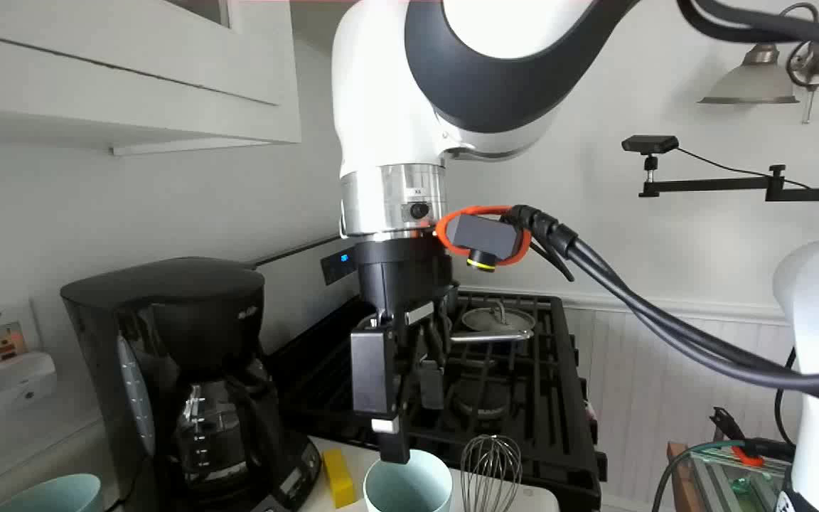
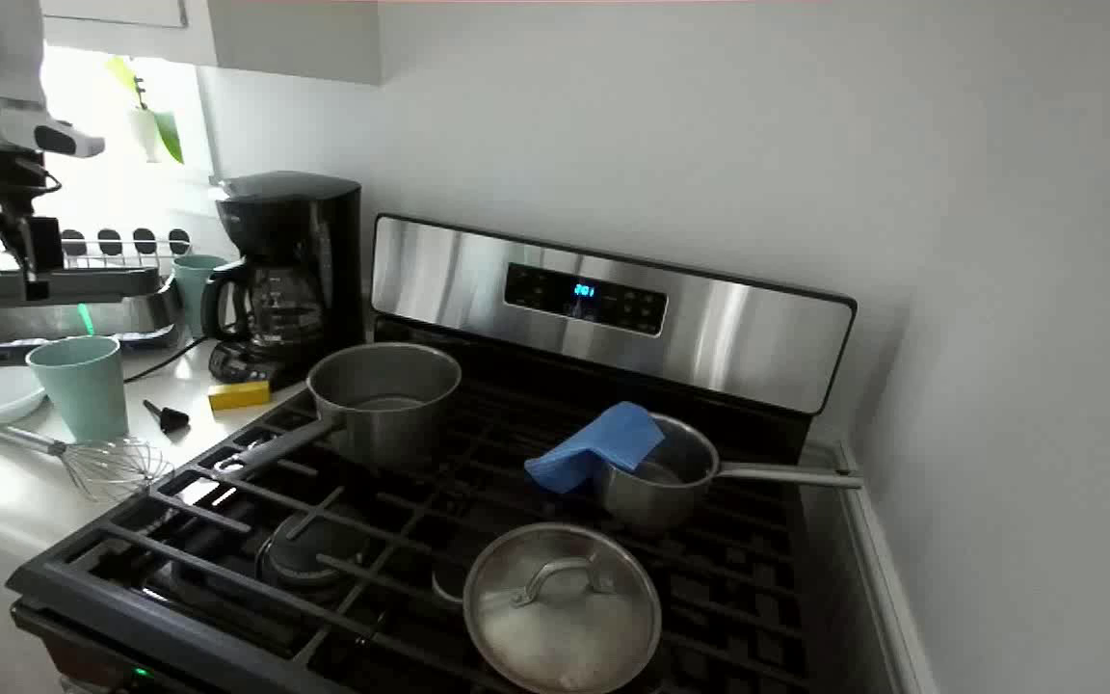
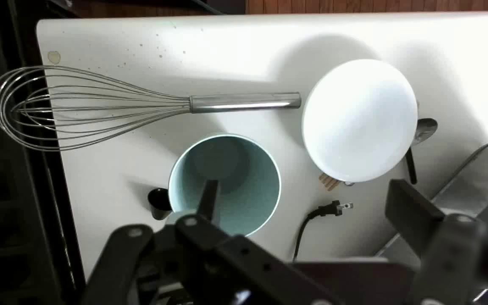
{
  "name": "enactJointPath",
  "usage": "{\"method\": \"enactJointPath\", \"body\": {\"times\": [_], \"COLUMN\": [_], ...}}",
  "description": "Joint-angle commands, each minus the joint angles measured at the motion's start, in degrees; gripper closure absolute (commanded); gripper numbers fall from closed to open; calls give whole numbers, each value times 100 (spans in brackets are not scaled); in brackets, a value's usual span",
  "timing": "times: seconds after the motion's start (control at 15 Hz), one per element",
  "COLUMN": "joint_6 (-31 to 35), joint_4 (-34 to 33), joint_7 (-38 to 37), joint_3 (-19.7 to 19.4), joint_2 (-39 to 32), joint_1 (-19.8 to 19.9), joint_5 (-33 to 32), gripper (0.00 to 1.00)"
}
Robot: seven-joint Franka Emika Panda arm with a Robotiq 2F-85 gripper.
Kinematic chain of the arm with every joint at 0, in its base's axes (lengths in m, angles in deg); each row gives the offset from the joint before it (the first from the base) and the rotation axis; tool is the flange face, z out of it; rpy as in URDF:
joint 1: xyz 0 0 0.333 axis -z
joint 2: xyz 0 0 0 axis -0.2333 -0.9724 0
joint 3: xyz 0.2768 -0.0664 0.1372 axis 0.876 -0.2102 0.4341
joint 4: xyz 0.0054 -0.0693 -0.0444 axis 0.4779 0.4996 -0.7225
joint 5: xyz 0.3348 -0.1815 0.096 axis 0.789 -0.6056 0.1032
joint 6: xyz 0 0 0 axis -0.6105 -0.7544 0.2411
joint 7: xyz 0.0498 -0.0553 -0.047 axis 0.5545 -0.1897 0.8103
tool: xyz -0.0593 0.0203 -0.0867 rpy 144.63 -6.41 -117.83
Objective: Put the blue cloth on the counter, pick up the cup on the left and pour the contents into the two pots on the stove
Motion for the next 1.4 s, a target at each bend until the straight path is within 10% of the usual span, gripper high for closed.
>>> {"method": "enactJointPath", "body": {"times": [0.0,1.33], "joint_6": [-9,21], "joint_4": [-6,-65], "joint_7": [2,-136], "joint_3": [4,-3], "joint_2": [0,-157], "joint_1": [7,78], "joint_5": [0,-81], "gripper": [0,0]}}
